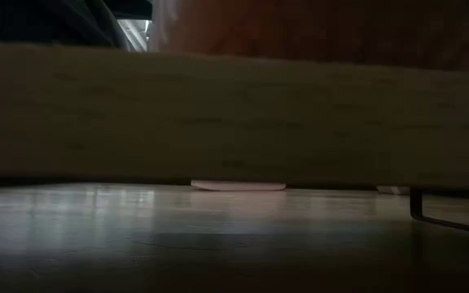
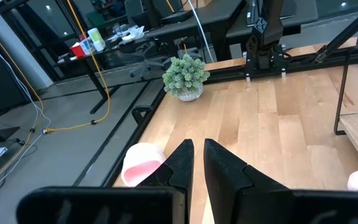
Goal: Pick and place slides into the shelf
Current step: Put the right pink slide on the shelf
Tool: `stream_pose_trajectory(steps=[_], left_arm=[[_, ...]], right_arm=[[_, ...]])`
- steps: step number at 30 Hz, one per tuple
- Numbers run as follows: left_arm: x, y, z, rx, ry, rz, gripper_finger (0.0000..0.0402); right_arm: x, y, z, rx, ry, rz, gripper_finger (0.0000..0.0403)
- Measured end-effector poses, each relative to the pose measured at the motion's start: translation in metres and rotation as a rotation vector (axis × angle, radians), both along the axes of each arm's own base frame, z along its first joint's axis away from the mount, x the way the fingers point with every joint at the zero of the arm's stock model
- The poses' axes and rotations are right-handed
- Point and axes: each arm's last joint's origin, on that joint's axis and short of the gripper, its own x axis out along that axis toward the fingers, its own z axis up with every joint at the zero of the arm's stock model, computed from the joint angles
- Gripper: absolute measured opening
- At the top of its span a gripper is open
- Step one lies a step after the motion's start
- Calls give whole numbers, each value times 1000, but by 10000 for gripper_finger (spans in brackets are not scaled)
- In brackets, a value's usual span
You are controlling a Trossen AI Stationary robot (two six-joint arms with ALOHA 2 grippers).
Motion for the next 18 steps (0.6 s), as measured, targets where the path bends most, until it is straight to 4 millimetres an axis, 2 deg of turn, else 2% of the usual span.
stream_pose_trajectory(steps=[8, 13, 18], left_arm=[[0, 0, 0, 0, 0, 0, 31], [0, 0, 0, -1, -1, 1, 31], [0, 0, 0, -2, -2, 1, 31]], right_arm=[[1, -1, -6, 172, 157, 74, 4], [-2, 2, -10, 187, 202, 99, 3], [-3, 13, -25, 168, 252, 167, 2]])
